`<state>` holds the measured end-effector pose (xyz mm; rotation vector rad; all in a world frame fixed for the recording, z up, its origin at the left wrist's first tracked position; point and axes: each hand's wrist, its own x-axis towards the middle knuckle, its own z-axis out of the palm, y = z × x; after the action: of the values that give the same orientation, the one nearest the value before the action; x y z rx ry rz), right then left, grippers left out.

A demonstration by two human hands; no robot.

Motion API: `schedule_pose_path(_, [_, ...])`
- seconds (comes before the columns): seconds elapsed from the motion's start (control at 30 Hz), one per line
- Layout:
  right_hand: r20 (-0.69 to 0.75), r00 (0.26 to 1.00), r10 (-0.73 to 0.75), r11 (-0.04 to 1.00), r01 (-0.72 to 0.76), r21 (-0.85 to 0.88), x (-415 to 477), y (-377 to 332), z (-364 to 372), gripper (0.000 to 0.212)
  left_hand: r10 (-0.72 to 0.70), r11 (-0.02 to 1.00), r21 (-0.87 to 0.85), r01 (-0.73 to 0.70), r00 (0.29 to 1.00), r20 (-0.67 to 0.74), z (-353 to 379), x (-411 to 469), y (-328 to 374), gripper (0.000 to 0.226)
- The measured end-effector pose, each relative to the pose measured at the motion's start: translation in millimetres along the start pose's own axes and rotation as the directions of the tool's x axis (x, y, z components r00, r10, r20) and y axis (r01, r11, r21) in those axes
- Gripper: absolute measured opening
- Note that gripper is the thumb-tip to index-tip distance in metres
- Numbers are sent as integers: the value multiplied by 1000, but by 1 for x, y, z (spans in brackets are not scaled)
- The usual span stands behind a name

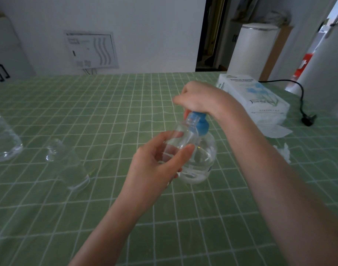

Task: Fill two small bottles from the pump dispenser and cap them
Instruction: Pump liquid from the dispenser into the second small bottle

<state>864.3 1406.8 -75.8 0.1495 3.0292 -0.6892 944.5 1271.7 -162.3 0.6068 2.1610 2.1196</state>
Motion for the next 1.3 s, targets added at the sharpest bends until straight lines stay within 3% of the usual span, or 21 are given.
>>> schedule_pose_path(0.23, [33,999,15,1000,-16,2,2,1,3,31,6,1000,-2,-6,1000,18,1,-2,2,29])
schedule_pose_path(0.4, [57,998,8,1000,-8,-13,2,5,10,26,-28,1000,4,28,999,25,0,-3,-1,41])
schedule_pose_path(0.7, [-26,1000,-1,997,3,73,2,2,2,34,2,1000,7,-2,1000,12,0,0,3,32])
schedule_pose_path(1.3, [27,1000,4,998,-6,67,1,2,4,35,-5,1000,24,5,1000,8,3,-1,2,34])
